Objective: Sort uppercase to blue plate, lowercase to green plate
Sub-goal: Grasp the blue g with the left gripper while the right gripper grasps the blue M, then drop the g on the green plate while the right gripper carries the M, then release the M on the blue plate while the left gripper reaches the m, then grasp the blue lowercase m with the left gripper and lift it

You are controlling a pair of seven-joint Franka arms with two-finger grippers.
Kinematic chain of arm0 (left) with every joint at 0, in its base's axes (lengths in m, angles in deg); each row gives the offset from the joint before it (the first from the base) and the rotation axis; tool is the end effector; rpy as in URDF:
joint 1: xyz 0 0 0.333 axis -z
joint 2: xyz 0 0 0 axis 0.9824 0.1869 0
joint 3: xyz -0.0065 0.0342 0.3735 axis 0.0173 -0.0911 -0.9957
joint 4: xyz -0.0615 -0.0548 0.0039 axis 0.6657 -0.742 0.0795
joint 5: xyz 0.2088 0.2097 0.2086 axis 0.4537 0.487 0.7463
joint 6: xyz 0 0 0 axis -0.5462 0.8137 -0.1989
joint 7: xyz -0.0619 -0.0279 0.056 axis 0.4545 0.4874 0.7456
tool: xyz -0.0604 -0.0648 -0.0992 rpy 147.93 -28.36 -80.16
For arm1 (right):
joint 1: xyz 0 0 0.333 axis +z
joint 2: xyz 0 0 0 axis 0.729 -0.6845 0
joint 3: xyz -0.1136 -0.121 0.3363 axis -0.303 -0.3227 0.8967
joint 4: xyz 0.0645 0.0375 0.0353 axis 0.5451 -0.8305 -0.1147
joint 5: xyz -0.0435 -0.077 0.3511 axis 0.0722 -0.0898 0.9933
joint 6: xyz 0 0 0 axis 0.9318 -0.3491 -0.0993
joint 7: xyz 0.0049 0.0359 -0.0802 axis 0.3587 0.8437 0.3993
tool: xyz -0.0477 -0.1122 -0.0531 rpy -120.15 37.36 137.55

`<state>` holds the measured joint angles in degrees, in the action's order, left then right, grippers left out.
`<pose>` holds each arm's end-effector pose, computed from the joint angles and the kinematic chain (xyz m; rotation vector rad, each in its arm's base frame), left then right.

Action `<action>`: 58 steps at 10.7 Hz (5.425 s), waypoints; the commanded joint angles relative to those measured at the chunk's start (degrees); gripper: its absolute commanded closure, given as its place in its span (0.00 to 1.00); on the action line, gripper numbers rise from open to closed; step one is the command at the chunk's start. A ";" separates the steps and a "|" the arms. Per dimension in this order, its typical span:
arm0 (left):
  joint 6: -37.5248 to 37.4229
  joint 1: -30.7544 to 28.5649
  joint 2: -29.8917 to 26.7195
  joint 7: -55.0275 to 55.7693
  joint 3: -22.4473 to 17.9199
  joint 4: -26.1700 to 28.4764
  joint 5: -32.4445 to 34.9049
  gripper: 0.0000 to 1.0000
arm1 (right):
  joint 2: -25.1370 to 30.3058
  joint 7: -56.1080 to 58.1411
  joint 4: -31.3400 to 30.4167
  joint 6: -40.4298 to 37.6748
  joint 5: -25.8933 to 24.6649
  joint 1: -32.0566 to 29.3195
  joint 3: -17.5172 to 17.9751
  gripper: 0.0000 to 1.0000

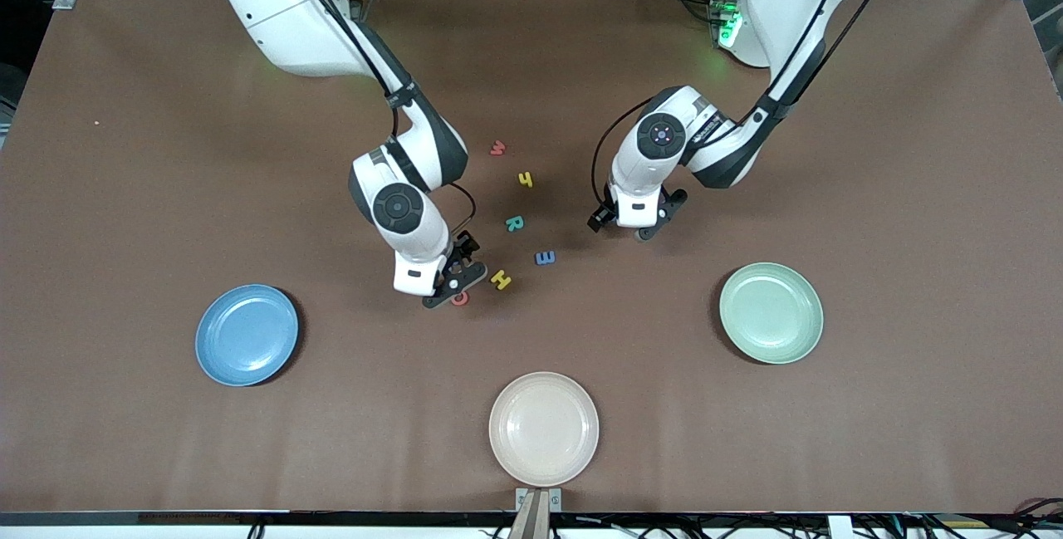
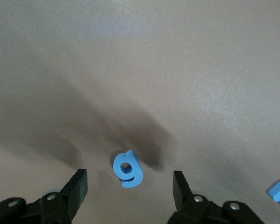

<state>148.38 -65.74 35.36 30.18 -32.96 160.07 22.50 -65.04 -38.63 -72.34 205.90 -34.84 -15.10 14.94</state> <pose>0.4589 -0.3662 0.2383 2.8376 1.1893 -0.1456 0.5827 0.3597 0.2364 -2.9922 -0.9298 0.0326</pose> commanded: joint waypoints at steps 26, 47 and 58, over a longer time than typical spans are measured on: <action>-15.02 -23.40 3.18 -45.54 -0.44 -19.96 8.06 1.00 | 4.21 2.44 -4.63 -1.26 -2.81 0.12 -0.02 1.00; -14.93 -0.84 9.51 4.90 0.08 -26.02 5.51 0.00 | 8.27 13.69 -1.29 -3.03 -12.30 -29.59 -1.16 0.00; -14.93 7.00 16.01 47.75 -0.44 -30.33 4.11 0.00 | 7.92 13.69 -1.29 -3.03 -12.12 -29.59 -1.07 0.00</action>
<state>134.33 -58.95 50.12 75.92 -33.02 131.48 27.90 -56.82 -25.05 -74.01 202.60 -46.14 -44.46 13.56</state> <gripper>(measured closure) 0.000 0.000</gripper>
